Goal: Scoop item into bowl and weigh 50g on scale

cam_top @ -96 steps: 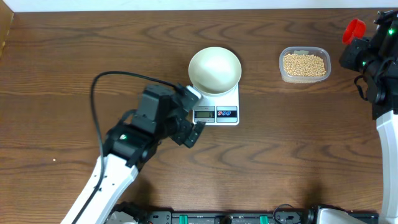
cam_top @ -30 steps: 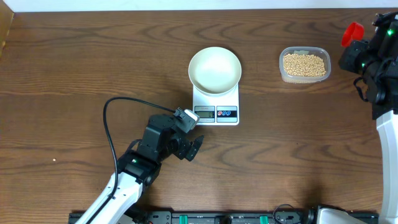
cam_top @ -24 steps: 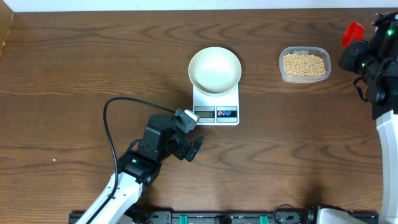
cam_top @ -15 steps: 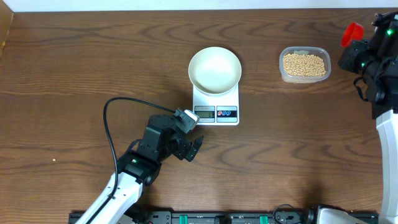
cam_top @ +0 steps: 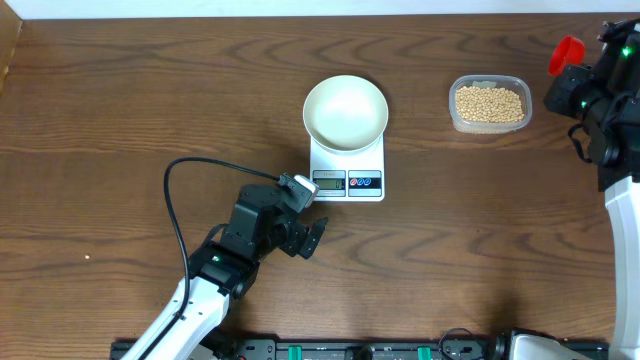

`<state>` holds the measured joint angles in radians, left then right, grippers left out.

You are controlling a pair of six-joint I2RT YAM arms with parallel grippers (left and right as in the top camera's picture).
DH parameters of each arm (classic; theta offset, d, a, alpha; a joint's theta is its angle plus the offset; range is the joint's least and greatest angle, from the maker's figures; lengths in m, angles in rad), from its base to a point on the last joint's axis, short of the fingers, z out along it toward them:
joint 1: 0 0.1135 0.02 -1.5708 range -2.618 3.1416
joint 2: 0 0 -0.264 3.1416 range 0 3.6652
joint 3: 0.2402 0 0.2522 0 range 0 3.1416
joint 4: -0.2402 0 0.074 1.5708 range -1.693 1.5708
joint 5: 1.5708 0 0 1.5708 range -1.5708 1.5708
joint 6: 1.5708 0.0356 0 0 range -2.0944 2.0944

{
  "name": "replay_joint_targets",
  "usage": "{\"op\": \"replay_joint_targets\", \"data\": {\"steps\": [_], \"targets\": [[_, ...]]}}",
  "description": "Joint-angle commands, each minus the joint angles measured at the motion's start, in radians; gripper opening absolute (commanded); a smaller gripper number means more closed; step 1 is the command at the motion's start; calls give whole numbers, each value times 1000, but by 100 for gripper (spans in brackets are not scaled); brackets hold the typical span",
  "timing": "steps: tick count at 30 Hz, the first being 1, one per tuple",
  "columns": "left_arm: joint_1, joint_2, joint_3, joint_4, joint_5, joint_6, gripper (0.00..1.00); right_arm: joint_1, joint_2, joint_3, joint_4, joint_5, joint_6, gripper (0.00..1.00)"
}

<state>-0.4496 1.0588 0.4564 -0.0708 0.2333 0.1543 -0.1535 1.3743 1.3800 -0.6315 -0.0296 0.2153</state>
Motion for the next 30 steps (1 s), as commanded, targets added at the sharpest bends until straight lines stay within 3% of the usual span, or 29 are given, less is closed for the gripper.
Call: {"op": "replay_joint_targets", "data": {"steps": [1,30], "targets": [[1,6,2,1,-6,-18,97,-2,3,19,-1,-3,-15,1],[1,6,2,1,-17,-18,97,-2,3,19,-1,1,-39,1]]}}
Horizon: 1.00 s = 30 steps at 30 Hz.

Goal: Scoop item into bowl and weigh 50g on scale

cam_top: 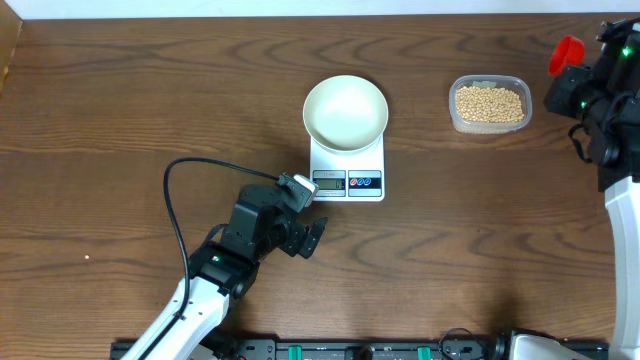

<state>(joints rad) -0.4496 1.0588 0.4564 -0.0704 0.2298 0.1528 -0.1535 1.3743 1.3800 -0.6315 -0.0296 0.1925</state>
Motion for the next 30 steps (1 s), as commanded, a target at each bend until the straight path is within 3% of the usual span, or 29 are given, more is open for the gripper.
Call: {"op": "replay_joint_targets", "data": {"steps": [1,30], "targets": [[1,6,2,1,-13,-16,97,-2,3,19,-1,1,-16,1],[1,6,2,0,-13,-16,97,-2,3,19,-111,1,-45,1]]}}
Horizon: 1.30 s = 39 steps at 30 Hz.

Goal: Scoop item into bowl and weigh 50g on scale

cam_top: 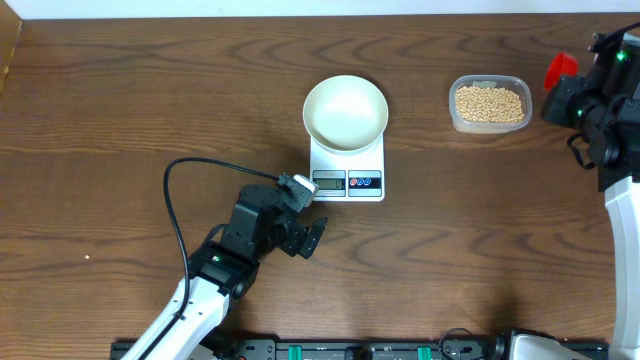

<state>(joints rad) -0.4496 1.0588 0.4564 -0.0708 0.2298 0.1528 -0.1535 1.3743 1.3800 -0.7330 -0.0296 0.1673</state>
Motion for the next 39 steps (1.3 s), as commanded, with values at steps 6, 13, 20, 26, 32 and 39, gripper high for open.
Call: {"op": "replay_joint_targets", "data": {"steps": [6,13,20,26,32,39], "targets": [[1,6,2,1,-13,-16,97,-2,3,19,-27,1,-20,1],[1,6,2,1,-13,-16,97,-2,3,19,-51,1,-27,1],[1,6,2,1,-13,-16,97,-2,5,19,-60,0,-27,1],[1,6,2,1,-13,-16,97,-2,37,18,-47,-87,-37,1],[1,6,2,1,-13,-16,97,12,127,24,-14,-153,-4,1],[1,6,2,1,-13,-16,97,29,228,115,-12,-154,42,1]]}}
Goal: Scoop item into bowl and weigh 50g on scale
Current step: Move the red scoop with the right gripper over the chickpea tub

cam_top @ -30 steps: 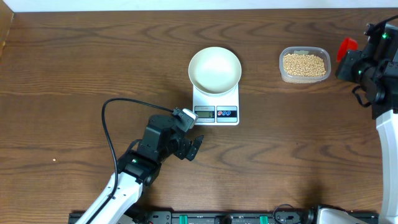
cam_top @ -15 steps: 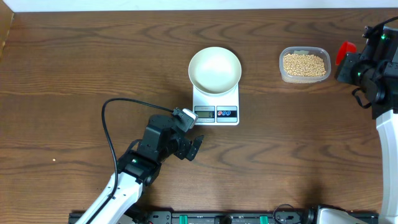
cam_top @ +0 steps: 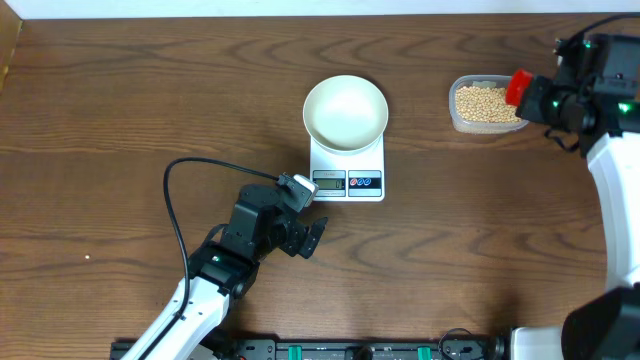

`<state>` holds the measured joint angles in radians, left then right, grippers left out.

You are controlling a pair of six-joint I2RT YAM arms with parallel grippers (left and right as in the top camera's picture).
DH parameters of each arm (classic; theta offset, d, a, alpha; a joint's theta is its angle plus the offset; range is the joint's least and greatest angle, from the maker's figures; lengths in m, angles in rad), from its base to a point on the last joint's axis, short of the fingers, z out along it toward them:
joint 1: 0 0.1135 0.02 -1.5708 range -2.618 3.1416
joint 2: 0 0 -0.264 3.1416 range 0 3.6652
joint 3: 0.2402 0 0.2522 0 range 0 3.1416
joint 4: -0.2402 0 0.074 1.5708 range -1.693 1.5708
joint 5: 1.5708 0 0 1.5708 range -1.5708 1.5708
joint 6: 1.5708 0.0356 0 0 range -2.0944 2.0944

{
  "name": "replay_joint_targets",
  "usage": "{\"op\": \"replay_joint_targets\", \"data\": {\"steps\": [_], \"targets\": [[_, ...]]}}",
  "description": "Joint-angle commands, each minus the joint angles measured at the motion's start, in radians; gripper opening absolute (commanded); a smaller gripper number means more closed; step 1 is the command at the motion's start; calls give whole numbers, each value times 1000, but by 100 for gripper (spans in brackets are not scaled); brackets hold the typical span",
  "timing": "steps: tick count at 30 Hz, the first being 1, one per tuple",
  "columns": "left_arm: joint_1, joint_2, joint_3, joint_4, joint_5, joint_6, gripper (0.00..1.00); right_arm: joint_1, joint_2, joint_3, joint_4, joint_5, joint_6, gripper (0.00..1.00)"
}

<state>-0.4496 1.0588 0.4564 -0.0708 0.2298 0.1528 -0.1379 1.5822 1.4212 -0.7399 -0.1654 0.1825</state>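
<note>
A cream bowl [cam_top: 345,110] sits empty on the white scale [cam_top: 347,178] at the table's middle. To its right, a clear tub of tan beans [cam_top: 488,104] stands near the far edge. My right gripper [cam_top: 535,96] is at the tub's right rim, shut on a red scoop [cam_top: 519,87] that hangs over the tub's right end. My left gripper [cam_top: 314,240] rests low on the table just left of and in front of the scale; its dark fingers merge, so the jaw gap is unclear.
The left arm's black cable [cam_top: 185,200] loops over the table to the left of the scale. The brown wooden table [cam_top: 120,100] runs to a pale wall at the far edge.
My right gripper has moved left with the red scoop, from beyond the tub's right side to its right rim. The left arm, bowl and scale have not moved.
At first my right gripper held the red scoop at the far right, well clear of the tub, and stayed there a second later. It then edged left, and now the scoop is over the tub's right end. The left arm stayed still throughout.
</note>
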Motion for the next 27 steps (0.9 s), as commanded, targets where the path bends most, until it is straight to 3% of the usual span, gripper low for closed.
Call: {"op": "replay_joint_targets", "data": {"steps": [1,10,18,27], "targets": [[1,6,2,0,-13,-16,97,17,34,92,-16,-17,26,1],[1,6,2,1,-13,-16,97,63,133,243,-137,116,-35,1],[1,6,2,1,-13,-16,97,67,133,245,-227,219,-134,1],[1,6,2,1,-13,-16,97,68,139,237,-217,235,-193,1]]}}
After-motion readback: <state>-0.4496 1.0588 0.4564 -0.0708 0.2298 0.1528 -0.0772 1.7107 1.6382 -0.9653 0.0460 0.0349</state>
